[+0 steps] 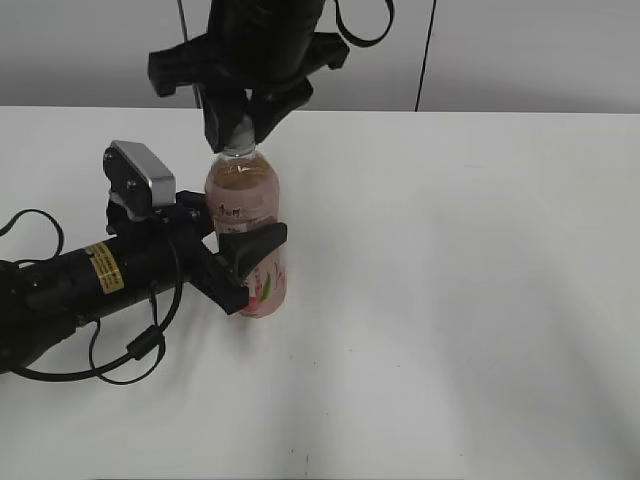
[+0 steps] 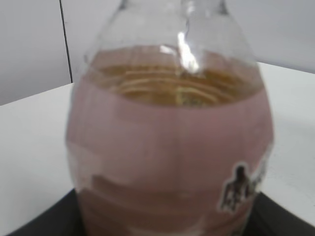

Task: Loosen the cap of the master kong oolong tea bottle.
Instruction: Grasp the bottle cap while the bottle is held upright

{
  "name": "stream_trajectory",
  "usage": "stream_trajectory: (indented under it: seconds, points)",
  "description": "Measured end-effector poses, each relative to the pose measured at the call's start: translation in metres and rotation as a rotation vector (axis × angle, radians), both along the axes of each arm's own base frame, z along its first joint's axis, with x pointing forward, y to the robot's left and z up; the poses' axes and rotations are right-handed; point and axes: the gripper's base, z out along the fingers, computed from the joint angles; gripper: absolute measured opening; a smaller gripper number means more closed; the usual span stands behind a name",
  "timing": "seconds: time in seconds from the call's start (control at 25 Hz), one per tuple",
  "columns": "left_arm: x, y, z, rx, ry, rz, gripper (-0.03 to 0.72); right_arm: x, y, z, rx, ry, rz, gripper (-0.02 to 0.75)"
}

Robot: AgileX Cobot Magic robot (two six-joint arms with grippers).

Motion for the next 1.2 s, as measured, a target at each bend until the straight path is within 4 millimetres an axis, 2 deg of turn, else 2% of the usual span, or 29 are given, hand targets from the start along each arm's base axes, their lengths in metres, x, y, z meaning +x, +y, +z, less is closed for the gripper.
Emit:
stream_trajectory:
  seconds: [0.52,0.8,1.2]
  points:
    - [-0.0006,-0.0001,0.0001,0.000,-0.003,-0.007,0.385,0.0000,0.0000,0.0007,-0.129,-0.335,0.856,0.280]
    - [-0.0013,-0.0003,0.0001,0.004,-0.009,-0.019,0.385,-0.0017,-0.0001,0.0010,-0.182,-0.470,1.205,0.281]
    - [-0.0016,-0.0004,0.0000,0.006,-0.009,-0.023,0.385,-0.0026,-0.0012,0.0024,-0.261,-0.643,1.607,0.283]
